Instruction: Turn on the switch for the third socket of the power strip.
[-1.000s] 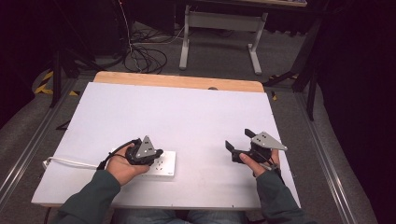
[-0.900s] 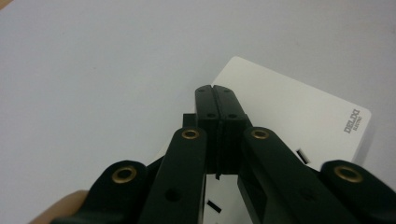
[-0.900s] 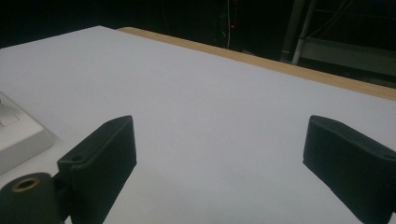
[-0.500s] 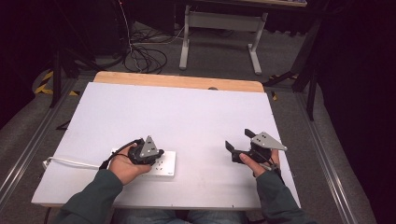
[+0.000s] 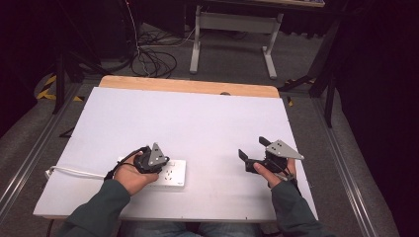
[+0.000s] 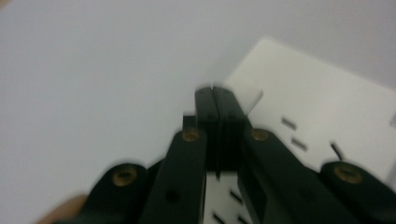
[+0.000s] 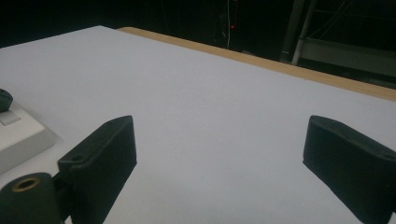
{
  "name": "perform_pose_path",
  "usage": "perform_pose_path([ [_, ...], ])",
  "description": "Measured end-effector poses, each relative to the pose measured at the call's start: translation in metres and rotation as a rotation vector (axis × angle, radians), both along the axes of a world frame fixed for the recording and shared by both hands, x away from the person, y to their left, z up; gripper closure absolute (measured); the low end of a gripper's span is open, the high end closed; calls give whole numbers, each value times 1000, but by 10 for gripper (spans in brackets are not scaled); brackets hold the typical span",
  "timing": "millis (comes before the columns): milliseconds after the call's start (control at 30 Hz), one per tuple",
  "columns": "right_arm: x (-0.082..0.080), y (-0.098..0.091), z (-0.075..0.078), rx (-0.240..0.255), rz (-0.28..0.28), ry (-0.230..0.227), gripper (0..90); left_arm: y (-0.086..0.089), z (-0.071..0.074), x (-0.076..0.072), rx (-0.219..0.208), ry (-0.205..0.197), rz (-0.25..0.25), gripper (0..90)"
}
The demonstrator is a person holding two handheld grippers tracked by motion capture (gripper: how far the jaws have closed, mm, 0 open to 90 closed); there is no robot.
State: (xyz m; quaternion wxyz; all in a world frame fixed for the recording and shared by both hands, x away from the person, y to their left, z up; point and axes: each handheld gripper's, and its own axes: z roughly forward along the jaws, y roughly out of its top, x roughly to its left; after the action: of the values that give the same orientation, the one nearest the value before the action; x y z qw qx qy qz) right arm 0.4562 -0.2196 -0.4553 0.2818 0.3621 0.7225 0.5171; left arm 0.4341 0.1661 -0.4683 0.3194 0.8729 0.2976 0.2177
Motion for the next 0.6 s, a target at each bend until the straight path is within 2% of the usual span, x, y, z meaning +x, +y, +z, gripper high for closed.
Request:
perform_pose_path([
  [233,0,0,0,-2,-3,0,100,-1,0,-1,11,-10,-8,900],
  [333,0,0,0,-4,-2,-2,100,-1,1,-1,24,-30,-8,899],
  [433,-1,-1,1,-6,-3,-3,100,5,10,-1,-71,-76,19,898],
  [467,-2,-1,1,-4,-4,-3,100,10,16,-2,-117,-98,39,899],
  [600,-2,0,2,-8,-7,-9,100,27,26,-6,-246,-144,104,898],
])
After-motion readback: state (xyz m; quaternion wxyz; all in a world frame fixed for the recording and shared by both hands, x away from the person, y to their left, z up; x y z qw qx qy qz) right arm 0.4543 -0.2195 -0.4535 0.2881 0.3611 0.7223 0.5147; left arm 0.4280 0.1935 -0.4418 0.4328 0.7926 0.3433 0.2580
